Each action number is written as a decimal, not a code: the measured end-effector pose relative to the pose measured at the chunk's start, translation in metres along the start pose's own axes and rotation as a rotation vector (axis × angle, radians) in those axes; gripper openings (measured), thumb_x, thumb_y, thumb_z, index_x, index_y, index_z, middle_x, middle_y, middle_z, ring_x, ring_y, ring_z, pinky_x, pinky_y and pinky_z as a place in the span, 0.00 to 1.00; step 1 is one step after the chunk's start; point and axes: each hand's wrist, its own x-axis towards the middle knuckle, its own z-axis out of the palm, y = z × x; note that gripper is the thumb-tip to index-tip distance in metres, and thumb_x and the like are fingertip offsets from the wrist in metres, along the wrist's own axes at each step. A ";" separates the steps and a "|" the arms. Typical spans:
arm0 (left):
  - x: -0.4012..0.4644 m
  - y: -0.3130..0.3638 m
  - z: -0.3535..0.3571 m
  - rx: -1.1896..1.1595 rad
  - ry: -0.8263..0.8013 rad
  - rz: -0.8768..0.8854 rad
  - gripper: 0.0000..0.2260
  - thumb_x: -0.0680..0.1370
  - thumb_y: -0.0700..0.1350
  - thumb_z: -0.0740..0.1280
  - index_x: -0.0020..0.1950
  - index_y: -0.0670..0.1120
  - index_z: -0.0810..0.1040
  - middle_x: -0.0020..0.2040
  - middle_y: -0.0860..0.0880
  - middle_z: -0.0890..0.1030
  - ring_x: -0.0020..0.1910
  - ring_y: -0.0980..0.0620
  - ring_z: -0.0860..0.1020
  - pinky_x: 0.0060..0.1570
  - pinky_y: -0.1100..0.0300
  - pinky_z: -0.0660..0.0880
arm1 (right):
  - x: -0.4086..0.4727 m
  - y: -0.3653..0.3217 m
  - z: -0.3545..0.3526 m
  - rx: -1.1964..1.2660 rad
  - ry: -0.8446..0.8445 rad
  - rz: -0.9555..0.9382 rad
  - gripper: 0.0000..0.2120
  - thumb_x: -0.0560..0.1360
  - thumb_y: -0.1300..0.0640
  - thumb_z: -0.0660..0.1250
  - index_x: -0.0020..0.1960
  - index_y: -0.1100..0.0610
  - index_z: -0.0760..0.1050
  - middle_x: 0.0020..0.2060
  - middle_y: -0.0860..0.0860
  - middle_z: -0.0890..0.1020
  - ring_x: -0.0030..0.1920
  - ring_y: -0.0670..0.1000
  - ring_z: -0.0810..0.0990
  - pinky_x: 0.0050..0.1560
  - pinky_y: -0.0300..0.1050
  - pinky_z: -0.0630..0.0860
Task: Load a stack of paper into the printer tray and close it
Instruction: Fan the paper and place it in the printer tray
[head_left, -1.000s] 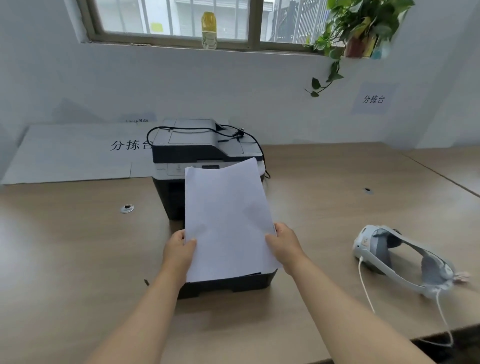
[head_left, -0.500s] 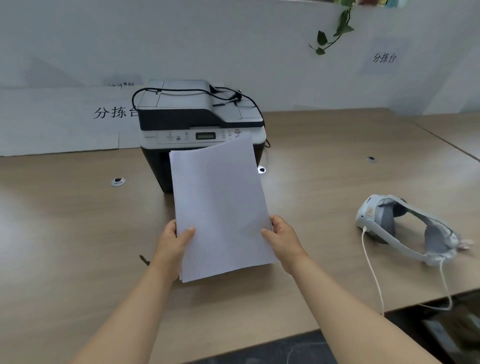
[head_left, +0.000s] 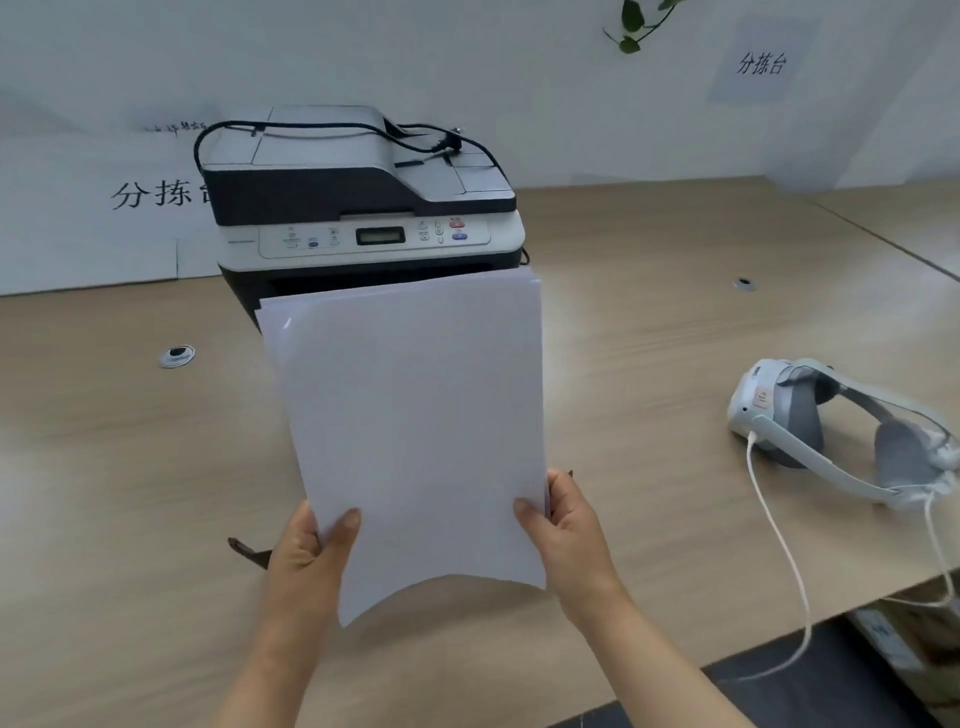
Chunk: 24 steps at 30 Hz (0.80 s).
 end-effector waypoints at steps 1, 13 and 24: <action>0.001 -0.005 -0.001 0.003 0.007 0.015 0.10 0.80 0.40 0.61 0.58 0.48 0.77 0.51 0.48 0.86 0.52 0.46 0.83 0.52 0.47 0.79 | 0.000 0.004 0.001 0.018 0.013 -0.008 0.06 0.77 0.66 0.64 0.47 0.56 0.76 0.41 0.50 0.84 0.44 0.51 0.82 0.48 0.52 0.80; -0.008 -0.037 0.000 0.109 0.157 0.088 0.12 0.75 0.37 0.67 0.45 0.55 0.83 0.41 0.57 0.87 0.39 0.77 0.78 0.38 0.84 0.71 | -0.007 0.046 0.010 0.266 0.127 -0.063 0.04 0.72 0.59 0.71 0.44 0.59 0.79 0.38 0.52 0.86 0.40 0.50 0.83 0.37 0.38 0.80; 0.002 -0.048 0.004 0.024 0.201 0.008 0.27 0.71 0.30 0.71 0.26 0.64 0.82 0.26 0.68 0.80 0.29 0.75 0.77 0.30 0.82 0.71 | -0.010 0.059 0.018 0.177 0.128 -0.125 0.23 0.57 0.38 0.77 0.45 0.52 0.83 0.41 0.50 0.87 0.44 0.46 0.84 0.42 0.37 0.80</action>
